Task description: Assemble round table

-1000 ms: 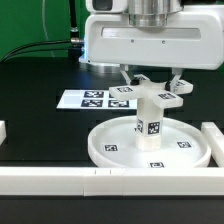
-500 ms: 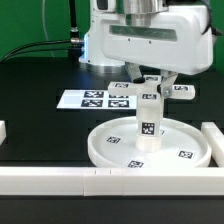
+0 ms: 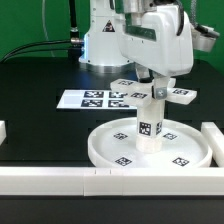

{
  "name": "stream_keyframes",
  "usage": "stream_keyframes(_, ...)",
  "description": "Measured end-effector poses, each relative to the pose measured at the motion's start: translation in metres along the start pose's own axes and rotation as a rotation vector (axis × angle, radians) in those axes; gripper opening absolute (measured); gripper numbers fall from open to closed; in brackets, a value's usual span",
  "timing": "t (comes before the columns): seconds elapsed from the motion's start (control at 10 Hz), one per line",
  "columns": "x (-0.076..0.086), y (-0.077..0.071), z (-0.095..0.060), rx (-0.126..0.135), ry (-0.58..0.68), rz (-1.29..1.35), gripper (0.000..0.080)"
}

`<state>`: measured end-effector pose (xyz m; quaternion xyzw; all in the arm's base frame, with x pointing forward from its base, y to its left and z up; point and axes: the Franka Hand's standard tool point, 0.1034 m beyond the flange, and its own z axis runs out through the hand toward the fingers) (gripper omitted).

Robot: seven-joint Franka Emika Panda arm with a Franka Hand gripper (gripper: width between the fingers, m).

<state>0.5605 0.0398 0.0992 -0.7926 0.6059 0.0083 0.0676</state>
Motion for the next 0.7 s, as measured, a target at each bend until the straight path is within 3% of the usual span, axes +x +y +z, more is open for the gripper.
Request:
stream_keyframes(0.1,-0.002,0.000,-0.005,-0.008,-0.008,-0.025,0.0604)
stream_keyframes(0.4,-0.010,-0.007,-0.043,0.014,-0.026,-0.056,0.0640)
stream_keyframes(0.7,-0.010,-0.006,-0.037,0.011,-0.024,-0.064,0.0648)
